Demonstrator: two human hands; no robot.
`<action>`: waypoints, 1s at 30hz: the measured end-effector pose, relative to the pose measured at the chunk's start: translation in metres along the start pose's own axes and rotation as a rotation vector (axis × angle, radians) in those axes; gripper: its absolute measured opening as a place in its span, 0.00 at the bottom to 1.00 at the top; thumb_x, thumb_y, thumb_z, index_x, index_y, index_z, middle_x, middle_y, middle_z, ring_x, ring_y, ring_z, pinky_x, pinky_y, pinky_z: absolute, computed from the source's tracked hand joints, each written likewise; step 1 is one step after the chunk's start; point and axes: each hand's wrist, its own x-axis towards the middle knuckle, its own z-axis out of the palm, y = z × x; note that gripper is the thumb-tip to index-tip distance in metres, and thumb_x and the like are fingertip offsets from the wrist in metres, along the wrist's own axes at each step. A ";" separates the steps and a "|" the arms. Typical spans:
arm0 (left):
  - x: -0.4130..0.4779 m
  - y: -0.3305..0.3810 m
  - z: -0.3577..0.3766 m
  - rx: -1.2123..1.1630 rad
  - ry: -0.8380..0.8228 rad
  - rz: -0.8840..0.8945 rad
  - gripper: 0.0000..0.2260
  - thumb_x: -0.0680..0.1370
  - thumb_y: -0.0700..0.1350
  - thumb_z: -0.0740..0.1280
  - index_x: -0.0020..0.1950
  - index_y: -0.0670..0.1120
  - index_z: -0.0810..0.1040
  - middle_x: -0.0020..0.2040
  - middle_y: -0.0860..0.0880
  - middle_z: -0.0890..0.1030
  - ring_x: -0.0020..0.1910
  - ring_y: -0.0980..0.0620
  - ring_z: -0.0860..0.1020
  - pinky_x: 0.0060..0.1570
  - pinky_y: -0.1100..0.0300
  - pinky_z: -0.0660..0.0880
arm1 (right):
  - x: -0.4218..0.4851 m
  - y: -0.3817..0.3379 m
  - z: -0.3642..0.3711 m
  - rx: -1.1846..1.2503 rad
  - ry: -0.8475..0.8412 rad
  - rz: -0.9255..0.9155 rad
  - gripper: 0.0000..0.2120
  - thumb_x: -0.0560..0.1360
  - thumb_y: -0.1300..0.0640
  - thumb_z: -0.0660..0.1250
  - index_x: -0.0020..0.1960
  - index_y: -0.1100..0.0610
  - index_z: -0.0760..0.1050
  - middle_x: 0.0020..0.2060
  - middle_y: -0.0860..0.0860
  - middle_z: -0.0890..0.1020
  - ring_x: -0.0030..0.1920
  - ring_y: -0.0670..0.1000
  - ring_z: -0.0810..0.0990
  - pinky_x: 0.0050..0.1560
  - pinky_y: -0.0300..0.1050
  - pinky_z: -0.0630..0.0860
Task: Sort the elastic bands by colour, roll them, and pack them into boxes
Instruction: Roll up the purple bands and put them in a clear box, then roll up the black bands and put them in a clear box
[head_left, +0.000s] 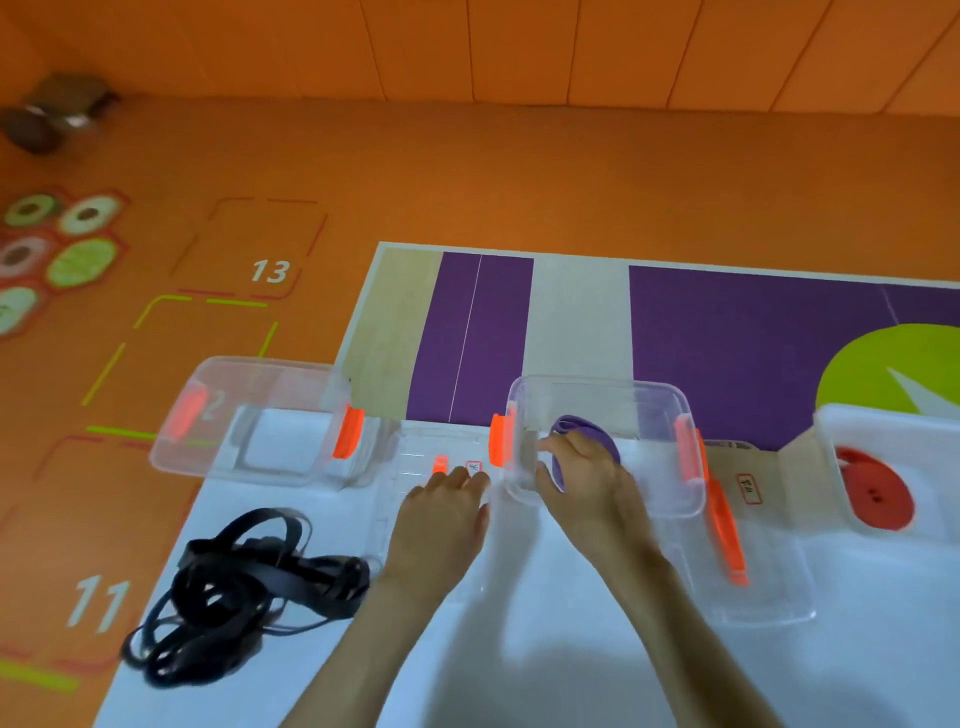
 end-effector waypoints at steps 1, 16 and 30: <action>-0.013 -0.018 0.000 0.024 0.007 -0.006 0.16 0.87 0.52 0.56 0.74 0.54 0.70 0.66 0.53 0.77 0.64 0.49 0.77 0.56 0.54 0.74 | -0.008 -0.014 0.006 -0.015 0.022 -0.033 0.07 0.79 0.57 0.71 0.56 0.56 0.82 0.52 0.52 0.84 0.52 0.59 0.83 0.46 0.53 0.81; -0.171 -0.285 0.034 0.001 -0.096 -0.136 0.14 0.86 0.51 0.58 0.70 0.51 0.72 0.64 0.50 0.77 0.65 0.47 0.76 0.60 0.51 0.76 | -0.087 -0.210 0.158 -0.336 -0.223 -0.149 0.16 0.84 0.46 0.63 0.68 0.51 0.76 0.64 0.49 0.79 0.62 0.52 0.81 0.59 0.47 0.79; -0.220 -0.372 0.078 -0.008 -0.287 -0.260 0.20 0.86 0.47 0.61 0.79 0.49 0.66 0.72 0.47 0.71 0.73 0.45 0.72 0.66 0.49 0.73 | -0.092 -0.308 0.297 0.007 -0.692 -0.106 0.28 0.74 0.48 0.77 0.71 0.54 0.77 0.67 0.53 0.75 0.63 0.57 0.80 0.66 0.53 0.77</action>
